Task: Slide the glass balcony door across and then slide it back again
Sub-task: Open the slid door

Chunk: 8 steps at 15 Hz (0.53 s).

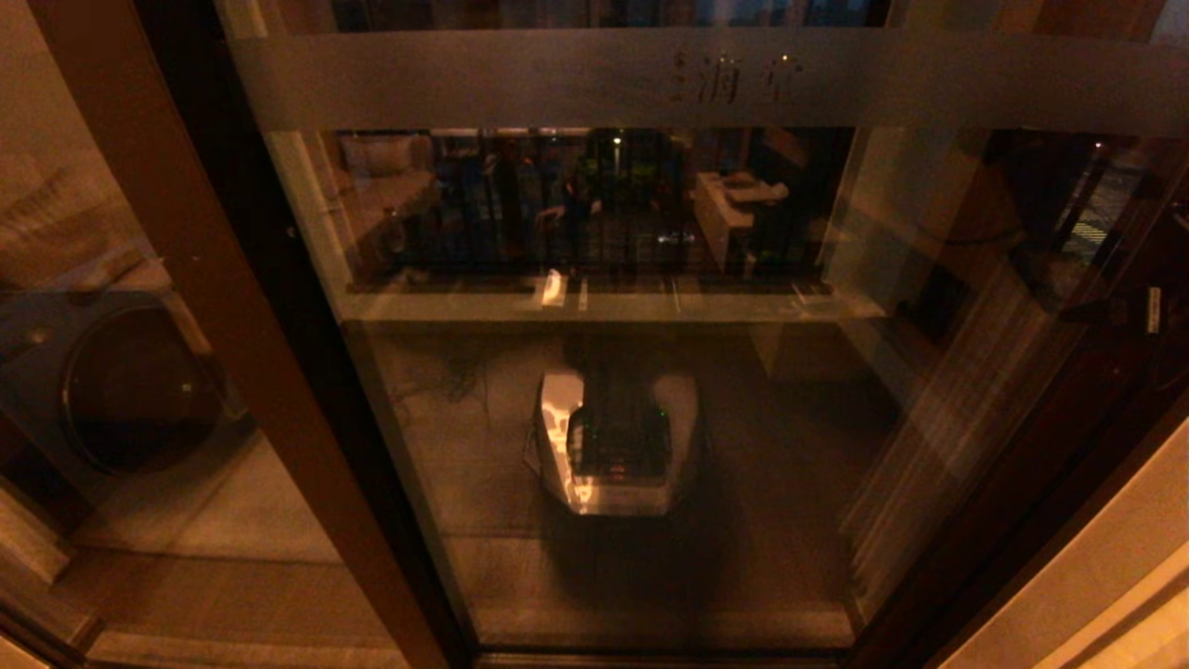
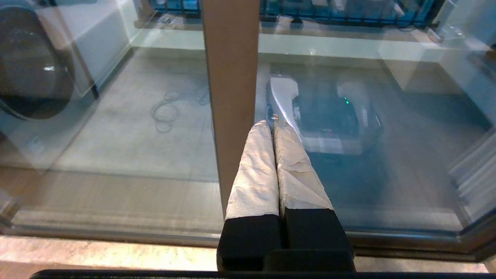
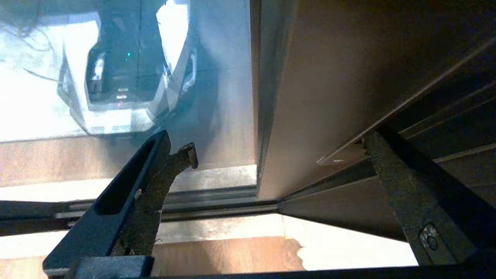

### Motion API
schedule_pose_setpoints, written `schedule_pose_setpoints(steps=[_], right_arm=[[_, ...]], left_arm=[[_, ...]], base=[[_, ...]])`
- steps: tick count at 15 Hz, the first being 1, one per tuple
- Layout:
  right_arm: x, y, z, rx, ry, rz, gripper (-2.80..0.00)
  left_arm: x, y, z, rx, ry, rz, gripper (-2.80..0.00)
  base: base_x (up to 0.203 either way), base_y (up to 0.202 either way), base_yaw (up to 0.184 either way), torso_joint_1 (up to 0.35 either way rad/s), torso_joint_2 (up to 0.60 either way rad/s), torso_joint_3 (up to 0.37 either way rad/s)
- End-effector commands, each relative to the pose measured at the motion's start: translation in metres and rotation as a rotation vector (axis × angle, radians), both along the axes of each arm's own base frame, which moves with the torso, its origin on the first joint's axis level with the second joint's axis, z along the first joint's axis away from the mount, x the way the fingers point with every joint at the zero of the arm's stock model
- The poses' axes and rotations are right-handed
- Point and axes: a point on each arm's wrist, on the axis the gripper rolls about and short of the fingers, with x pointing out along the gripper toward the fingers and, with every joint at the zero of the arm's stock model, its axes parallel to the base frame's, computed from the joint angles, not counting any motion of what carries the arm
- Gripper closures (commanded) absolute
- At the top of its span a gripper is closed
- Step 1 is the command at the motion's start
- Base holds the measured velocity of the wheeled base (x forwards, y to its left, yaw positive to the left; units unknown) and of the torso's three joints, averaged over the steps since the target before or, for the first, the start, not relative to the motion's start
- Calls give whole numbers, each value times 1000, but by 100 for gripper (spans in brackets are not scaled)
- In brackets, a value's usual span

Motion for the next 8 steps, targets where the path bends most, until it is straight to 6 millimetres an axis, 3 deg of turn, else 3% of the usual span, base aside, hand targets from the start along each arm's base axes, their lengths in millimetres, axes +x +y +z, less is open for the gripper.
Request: schedule_pose_setpoints(steps=[1, 8], right_arm=[[1, 2, 1, 5, -5, 9, -280], [3, 10, 0, 20, -3, 44, -280]], left_arm=[[0, 0, 0, -1, -2, 1, 0], [0, 0, 0, -1, -1, 0, 0]], base=[[0, 0, 0, 0, 0, 0], [0, 0, 0, 0, 0, 0]])
